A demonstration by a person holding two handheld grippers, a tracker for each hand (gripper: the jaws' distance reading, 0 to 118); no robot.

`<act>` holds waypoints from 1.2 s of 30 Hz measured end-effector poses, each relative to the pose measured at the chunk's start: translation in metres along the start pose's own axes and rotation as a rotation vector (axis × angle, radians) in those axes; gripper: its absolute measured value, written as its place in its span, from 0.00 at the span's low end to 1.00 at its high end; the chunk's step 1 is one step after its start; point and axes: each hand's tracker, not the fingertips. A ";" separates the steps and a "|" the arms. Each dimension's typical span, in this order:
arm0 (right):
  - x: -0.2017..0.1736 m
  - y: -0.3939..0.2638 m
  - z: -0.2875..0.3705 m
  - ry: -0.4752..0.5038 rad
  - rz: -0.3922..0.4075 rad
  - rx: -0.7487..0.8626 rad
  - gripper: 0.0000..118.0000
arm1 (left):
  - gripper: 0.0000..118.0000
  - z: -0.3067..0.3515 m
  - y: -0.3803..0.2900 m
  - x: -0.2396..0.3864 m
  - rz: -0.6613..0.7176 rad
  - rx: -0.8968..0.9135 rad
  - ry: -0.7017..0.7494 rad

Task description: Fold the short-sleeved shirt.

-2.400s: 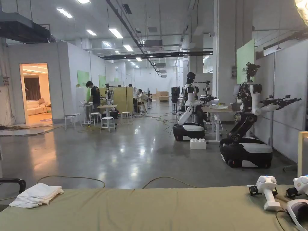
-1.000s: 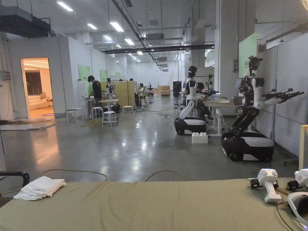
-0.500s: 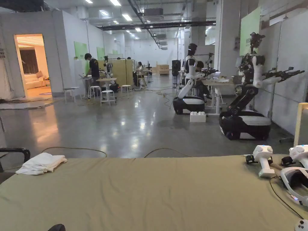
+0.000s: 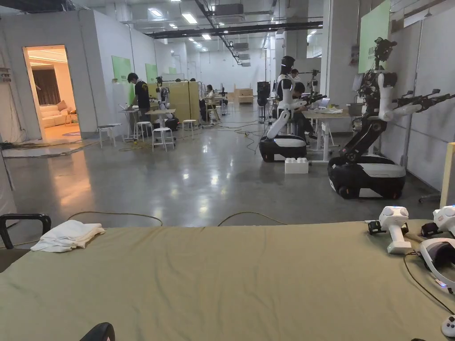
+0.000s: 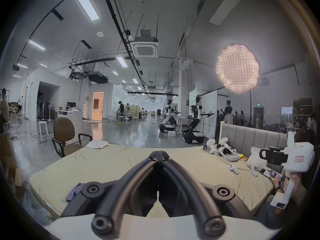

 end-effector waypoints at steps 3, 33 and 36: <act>-0.001 0.000 0.001 0.005 0.001 -0.004 0.00 | 0.00 -0.001 0.003 -0.004 0.009 0.003 0.015; -0.019 -0.041 -0.038 0.041 -0.002 -0.271 0.00 | 0.85 -0.185 -0.223 -0.197 0.148 -0.771 0.220; -0.020 -0.048 -0.044 0.041 0.003 -0.320 0.00 | 0.85 -0.218 -0.260 -0.211 0.170 -0.900 0.234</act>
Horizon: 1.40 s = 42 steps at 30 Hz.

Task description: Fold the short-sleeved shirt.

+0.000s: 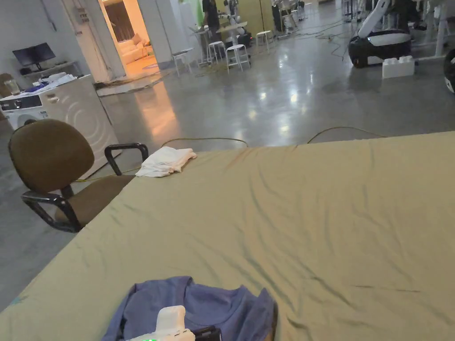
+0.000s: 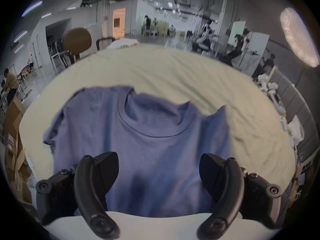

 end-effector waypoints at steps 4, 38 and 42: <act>0.001 -0.006 -0.009 -0.024 0.014 -0.062 0.00 | 0.81 -0.044 0.000 -0.007 0.025 -0.143 0.064; 0.109 -0.053 0.084 -0.098 -0.234 0.014 0.00 | 0.02 0.079 0.007 0.405 -0.381 0.053 -0.752; 0.129 -0.065 0.106 -0.158 -0.257 0.010 0.00 | 0.02 0.072 -0.087 0.492 -0.568 -0.126 -0.904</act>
